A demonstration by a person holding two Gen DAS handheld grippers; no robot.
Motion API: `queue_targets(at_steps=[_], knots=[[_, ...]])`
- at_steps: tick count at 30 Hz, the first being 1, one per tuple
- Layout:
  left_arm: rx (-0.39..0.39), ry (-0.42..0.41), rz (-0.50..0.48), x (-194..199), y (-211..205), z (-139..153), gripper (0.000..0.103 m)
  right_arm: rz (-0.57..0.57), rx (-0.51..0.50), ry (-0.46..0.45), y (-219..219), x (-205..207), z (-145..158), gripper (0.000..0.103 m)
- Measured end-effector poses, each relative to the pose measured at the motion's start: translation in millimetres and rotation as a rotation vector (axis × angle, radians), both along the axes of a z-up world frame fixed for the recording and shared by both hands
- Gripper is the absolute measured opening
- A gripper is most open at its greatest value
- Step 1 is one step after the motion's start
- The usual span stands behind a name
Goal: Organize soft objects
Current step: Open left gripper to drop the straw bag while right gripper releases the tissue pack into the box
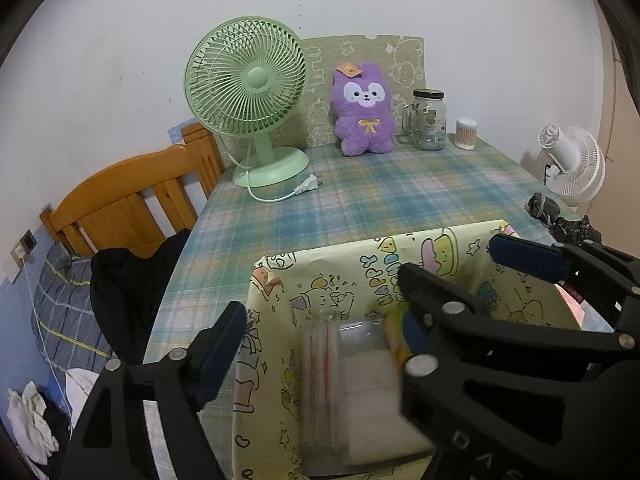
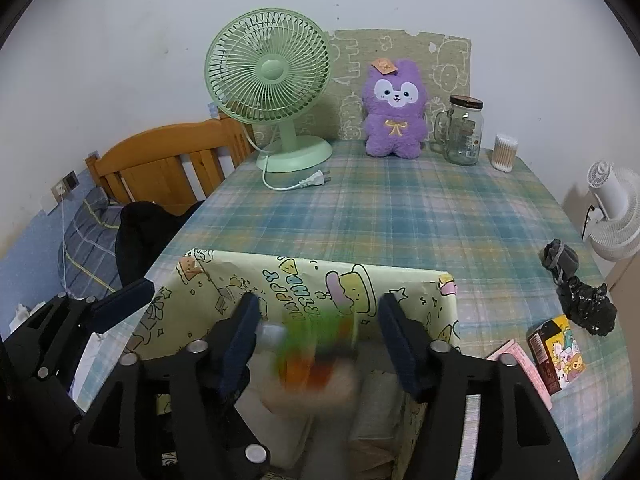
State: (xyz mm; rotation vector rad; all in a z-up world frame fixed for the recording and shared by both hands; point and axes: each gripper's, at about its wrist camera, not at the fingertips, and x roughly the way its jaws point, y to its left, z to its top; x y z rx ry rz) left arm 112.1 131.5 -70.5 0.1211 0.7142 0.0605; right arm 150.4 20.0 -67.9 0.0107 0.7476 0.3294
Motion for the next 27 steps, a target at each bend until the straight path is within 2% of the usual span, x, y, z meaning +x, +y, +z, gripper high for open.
queue_targets(at_steps=[3,17,27], knots=[[0.0,-0.01,-0.009,-3,-3,3,0.088,-0.009,0.006,-0.009,-3,-2,2,0.082],[-0.001,-0.046,-0.04,-16,-25,17,0.098,-0.047,-0.014,-0.064,-25,-16,19,0.09],[-0.026,-0.082,-0.056,-26,-46,32,0.1,-0.074,-0.006,-0.108,-49,-29,36,0.094]])
